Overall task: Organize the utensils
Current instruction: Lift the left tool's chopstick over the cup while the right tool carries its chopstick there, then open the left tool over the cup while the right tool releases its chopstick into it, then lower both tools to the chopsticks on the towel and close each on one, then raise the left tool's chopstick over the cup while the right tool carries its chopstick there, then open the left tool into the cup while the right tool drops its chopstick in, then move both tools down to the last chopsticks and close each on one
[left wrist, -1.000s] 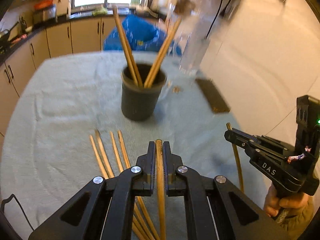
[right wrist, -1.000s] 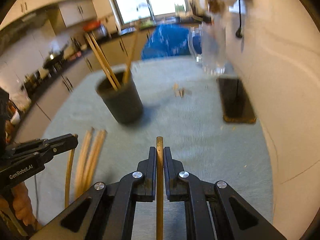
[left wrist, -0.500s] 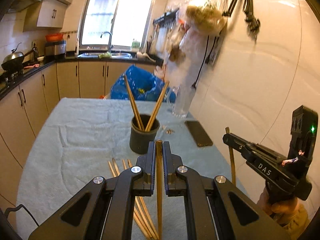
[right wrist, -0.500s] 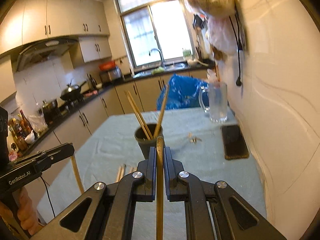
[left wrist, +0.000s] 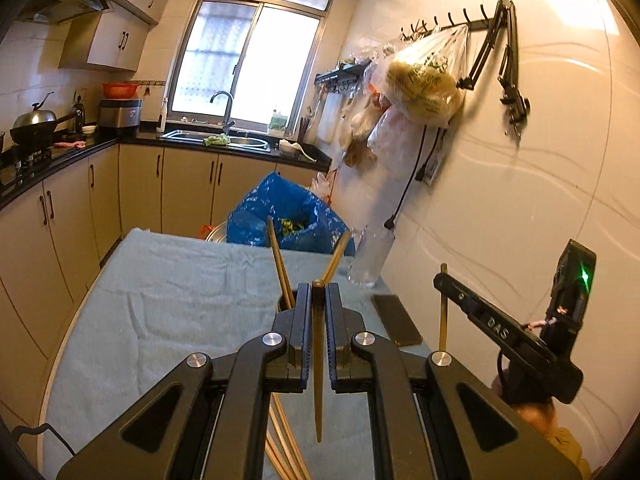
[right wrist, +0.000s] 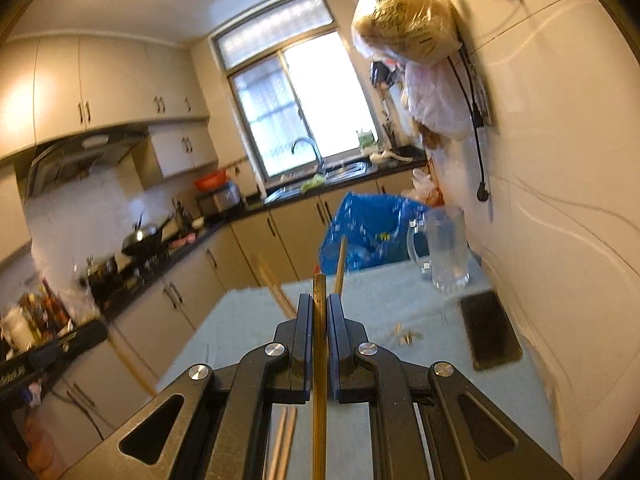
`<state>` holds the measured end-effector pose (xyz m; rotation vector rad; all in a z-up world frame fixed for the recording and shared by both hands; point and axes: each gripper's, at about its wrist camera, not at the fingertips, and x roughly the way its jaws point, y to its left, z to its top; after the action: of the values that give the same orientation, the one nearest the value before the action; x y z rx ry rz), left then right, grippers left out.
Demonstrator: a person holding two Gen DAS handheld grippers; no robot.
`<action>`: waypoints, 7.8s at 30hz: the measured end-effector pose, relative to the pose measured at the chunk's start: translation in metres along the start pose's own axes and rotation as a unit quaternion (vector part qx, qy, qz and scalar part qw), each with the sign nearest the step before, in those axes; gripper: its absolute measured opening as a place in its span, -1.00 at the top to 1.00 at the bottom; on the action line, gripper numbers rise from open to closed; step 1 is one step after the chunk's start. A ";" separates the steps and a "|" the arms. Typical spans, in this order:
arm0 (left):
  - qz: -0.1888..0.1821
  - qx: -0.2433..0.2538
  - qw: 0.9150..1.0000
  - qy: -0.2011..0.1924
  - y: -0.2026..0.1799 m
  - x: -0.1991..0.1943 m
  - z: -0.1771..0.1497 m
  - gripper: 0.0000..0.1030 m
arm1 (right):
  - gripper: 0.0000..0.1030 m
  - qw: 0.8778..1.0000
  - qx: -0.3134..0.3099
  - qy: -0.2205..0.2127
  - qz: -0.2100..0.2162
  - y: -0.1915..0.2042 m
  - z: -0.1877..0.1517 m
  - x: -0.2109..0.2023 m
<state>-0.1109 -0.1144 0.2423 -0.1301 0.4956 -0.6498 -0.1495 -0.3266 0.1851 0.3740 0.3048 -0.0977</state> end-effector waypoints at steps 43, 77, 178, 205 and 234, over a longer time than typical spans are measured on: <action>0.046 -0.012 0.998 0.039 0.032 0.160 0.076 0.72 | 0.34 0.994 0.004 -0.081 -0.078 -0.011 0.028 0.175; 0.122 -0.051 0.964 0.231 0.109 0.166 -0.145 0.36 | 0.56 0.945 -0.161 0.284 0.010 0.032 -0.176 0.172; 0.031 -0.005 0.999 0.030 0.021 -0.002 -0.022 0.91 | 0.86 0.996 -0.024 0.087 0.016 -0.004 -0.030 0.007; 0.040 0.013 0.999 -0.009 0.002 0.152 0.098 0.91 | 0.86 0.999 -0.016 -0.037 -0.026 0.013 0.083 0.121; 0.037 -0.027 0.999 0.018 0.033 0.044 0.026 0.38 | 0.01 0.998 0.024 0.050 -0.027 -0.019 0.009 0.070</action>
<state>-0.0504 -0.1166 0.2382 -0.1508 0.5500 -0.5669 -0.0836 -0.3497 0.1648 0.4199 0.4123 -0.1392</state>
